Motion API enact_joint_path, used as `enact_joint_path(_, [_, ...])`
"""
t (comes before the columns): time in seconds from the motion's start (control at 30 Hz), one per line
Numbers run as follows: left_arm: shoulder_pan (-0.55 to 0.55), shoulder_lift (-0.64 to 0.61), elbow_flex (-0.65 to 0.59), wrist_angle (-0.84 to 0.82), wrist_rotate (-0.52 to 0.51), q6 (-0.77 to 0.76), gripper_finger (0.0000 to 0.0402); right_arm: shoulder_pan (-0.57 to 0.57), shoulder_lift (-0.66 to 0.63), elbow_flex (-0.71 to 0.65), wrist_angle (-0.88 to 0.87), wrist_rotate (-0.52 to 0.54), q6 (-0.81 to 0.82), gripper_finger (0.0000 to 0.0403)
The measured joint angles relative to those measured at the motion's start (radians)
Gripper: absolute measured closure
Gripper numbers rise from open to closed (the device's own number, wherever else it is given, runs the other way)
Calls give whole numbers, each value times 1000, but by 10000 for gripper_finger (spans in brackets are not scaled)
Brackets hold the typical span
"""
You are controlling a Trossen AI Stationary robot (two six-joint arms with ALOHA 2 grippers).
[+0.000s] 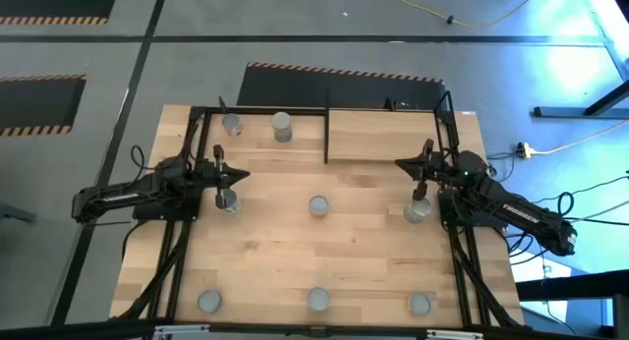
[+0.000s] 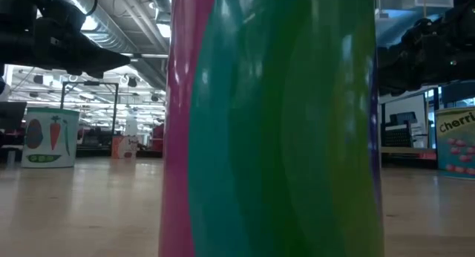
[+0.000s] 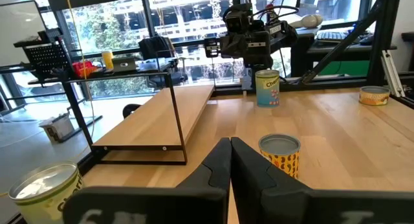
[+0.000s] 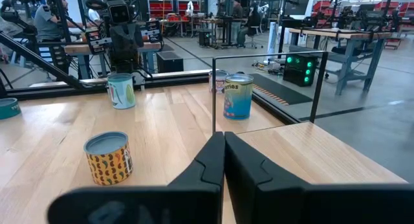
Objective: Pick and place cans onto a shelf
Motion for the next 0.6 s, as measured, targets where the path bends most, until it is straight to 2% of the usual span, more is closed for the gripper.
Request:
enact_joint_path(0.37, [0,0,0,0,0,-4,401,0,0,0,0,0,0,389])
enact_joint_path(0.6, [0,0,1,32,-24,-130,401,0,0,0,0,0,1,389])
